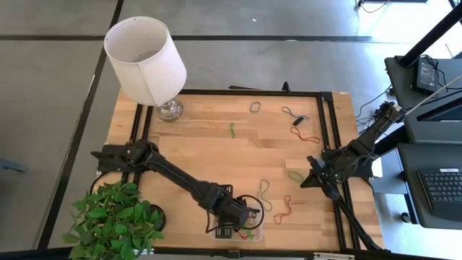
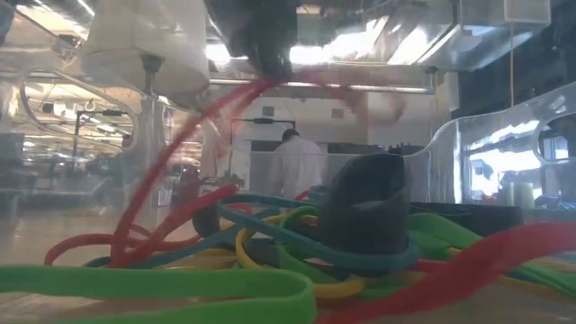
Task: Pick and place rubber bands into bin
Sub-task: Put the red rubber band into the transparent bin, then put the blue rubber band into the transparent bin
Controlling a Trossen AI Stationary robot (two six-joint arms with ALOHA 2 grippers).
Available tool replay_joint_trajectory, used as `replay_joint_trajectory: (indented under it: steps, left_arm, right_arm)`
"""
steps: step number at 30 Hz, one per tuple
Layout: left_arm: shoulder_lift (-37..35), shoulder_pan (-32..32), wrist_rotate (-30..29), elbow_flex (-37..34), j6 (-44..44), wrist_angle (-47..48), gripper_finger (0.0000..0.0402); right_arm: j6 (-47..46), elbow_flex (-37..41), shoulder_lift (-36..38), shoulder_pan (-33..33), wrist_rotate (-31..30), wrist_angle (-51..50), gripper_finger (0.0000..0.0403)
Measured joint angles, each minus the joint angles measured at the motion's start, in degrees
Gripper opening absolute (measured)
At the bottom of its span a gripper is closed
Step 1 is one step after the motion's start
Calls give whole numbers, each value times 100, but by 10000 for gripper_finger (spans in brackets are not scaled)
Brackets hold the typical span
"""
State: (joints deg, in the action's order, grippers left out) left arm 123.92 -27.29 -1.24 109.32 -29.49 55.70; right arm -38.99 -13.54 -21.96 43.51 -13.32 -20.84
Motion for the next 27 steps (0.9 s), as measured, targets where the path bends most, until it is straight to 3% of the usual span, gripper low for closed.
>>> replay_joint_trajectory:
  steps: [6,18,23,27]
  left_arm:
    - [96,55,276,0,-174,164,23]
    - [82,114,230,0,-630,269,109]
    - [-114,254,100,4,-253,239,90]
    - [-275,354,-512,-15,633,242,35]
  right_arm:
    - [-115,0,0,0,0,34,0]
    - [-109,0,-2,0,0,28,0]
    - [-95,-2,-2,0,-7,42,4]
    - [-84,-2,-2,0,-157,108,15]
